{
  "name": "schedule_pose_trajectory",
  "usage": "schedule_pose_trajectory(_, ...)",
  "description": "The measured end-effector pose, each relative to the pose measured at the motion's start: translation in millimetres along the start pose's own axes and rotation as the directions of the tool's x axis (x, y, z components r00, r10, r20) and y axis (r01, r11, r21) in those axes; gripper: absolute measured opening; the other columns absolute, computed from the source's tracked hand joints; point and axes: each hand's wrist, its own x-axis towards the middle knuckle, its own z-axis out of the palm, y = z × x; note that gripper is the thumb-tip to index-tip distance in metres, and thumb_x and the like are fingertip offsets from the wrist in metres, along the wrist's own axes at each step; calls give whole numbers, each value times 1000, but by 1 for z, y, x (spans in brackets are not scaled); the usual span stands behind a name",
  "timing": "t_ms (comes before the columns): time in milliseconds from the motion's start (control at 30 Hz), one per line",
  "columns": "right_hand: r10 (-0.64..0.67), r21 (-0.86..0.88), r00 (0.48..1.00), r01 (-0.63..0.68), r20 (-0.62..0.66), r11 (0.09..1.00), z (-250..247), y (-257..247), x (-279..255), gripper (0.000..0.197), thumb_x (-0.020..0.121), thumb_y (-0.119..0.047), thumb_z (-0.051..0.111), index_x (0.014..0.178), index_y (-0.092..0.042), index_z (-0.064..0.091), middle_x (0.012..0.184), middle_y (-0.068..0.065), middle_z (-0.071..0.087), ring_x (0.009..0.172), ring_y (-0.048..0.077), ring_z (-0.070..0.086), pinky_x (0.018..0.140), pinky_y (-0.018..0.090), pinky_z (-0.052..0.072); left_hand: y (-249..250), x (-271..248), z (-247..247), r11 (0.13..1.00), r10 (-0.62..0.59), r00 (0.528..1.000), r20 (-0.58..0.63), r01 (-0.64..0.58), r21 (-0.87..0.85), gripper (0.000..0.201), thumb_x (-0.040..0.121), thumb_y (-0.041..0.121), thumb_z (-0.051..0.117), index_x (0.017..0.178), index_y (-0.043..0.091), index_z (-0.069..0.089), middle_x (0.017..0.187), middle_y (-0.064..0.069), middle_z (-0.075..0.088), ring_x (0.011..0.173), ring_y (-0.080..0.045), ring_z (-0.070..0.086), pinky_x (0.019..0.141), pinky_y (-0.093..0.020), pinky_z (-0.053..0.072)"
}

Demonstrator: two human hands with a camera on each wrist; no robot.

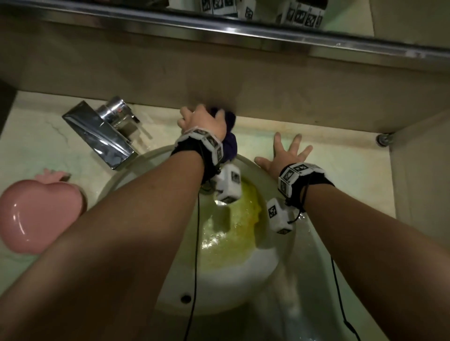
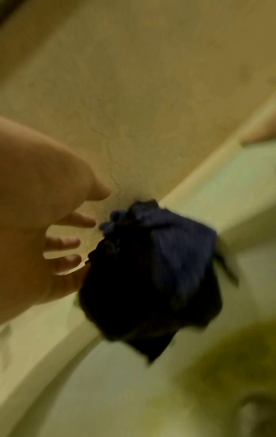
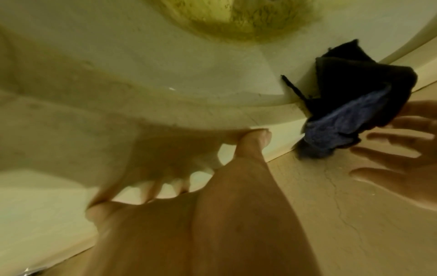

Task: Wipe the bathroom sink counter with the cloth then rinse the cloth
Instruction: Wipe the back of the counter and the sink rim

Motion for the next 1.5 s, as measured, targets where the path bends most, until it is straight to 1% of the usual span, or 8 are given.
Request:
schedule_pose_trajectory(100,0,-5,1000,0,-3,1000,1,1,1,89,82,-71,45,146,-46,-11,154,7,-30,140,47,-21,108,71,12,-31,-9,9,868,352,905,238,-411,279,72,76,38,61,142,35,32,151,-7,22,136,-33,21,104,-44,32)
schedule_pose_trajectory(200,2,-9,1000,-2,3,1000,1,1,2,90,82,-72,45,146,-45,-13,154,8,-30,139,48,-22,108,71,11,-56,-2,16,658,427,817,387,-575,486,92,74,44,70,148,40,16,159,-6,4,142,-33,13,108,-47,27)
schedule_pose_trajectory(467,-5,-10,1000,5,23,1000,0,1,2,91,82,-73,44,145,-45,-15,153,8,-32,138,47,-24,110,69,7,-42,4,16,890,396,915,71,-402,214,31,89,28,55,119,20,60,126,-14,41,113,-35,39,96,-38,37)
schedule_pose_trajectory(600,-4,15,1000,4,29,1000,-1,2,1,91,81,-72,45,145,-46,-14,153,6,-33,138,46,-25,109,70,9,-34,2,26,948,239,965,-107,-208,241,46,85,50,56,117,16,53,133,-15,36,124,-36,34,103,-48,34)
schedule_pose_trajectory(767,-10,40,1000,9,25,999,-2,3,-2,89,82,-71,47,145,-47,-12,153,3,-33,139,43,-25,106,73,10,-36,5,54,791,491,871,-16,-438,428,35,91,32,53,125,25,52,143,-16,37,132,-44,30,105,-59,26)
schedule_pose_trajectory(1033,8,23,1000,-8,17,1000,-1,0,-2,90,81,-72,46,145,-47,-12,153,2,-32,140,42,-25,107,72,10,-32,-6,72,705,531,832,162,-539,460,41,90,38,52,129,24,51,148,-13,34,138,-43,22,108,-57,22)
schedule_pose_trajectory(1367,5,34,999,-6,42,999,-5,1,-6,88,83,-70,47,145,-48,-12,153,2,-34,140,42,-25,107,72,9,-56,13,44,849,305,951,-58,-244,469,40,94,30,46,131,15,47,151,-15,28,140,-44,15,109,-58,19)
schedule_pose_trajectory(1500,5,32,999,-6,37,999,-3,1,-4,89,82,-71,46,145,-47,-12,153,2,-33,140,42,-25,106,73,9,-22,-17,79,807,398,912,104,-401,434,41,97,33,40,136,22,41,153,-11,25,142,-40,13,112,-54,15)
